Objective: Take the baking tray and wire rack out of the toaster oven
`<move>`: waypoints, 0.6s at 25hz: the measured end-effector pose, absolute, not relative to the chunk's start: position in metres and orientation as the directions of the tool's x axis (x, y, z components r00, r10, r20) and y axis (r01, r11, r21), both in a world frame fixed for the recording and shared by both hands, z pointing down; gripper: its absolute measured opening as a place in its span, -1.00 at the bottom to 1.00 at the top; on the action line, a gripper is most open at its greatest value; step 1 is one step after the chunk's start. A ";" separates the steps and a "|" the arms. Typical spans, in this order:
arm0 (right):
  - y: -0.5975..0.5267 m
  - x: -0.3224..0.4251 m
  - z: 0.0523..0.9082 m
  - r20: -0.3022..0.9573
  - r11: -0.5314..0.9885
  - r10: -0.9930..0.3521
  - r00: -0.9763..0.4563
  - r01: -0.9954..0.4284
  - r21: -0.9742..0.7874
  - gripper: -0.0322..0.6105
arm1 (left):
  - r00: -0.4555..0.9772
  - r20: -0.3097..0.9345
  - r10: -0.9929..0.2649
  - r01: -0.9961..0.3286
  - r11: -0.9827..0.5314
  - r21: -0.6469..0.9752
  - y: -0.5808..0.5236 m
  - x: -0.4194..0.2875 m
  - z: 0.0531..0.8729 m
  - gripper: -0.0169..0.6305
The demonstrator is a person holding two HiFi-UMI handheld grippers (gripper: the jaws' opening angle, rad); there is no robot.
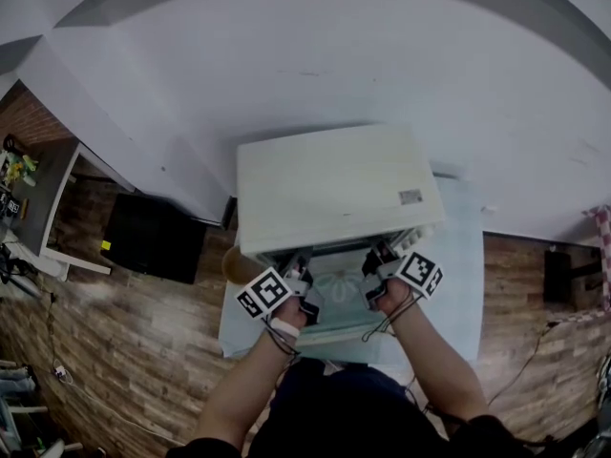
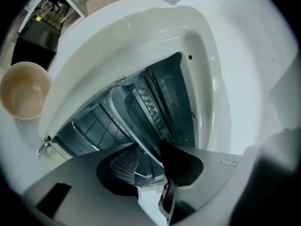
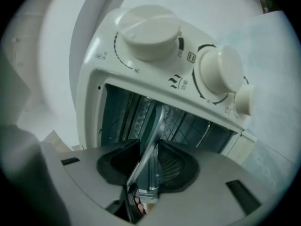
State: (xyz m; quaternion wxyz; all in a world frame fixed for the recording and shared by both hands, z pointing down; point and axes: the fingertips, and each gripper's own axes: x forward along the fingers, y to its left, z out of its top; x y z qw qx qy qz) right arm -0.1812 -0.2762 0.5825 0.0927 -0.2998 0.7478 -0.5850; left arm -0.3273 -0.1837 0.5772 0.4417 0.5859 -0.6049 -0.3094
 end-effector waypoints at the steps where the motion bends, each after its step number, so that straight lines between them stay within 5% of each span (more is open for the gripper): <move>1: -0.271 -0.177 0.583 0.220 0.129 -0.554 -0.803 -0.344 -0.930 -0.51 | 0.080 0.174 -0.981 -0.436 0.123 0.892 -0.178 -0.324 0.577 -0.50; 15: -0.213 -0.140 0.583 0.234 0.109 -0.528 -0.816 -0.338 -0.935 -0.54 | 0.083 0.170 -0.982 -0.422 0.120 0.898 -0.105 -0.320 0.572 -0.32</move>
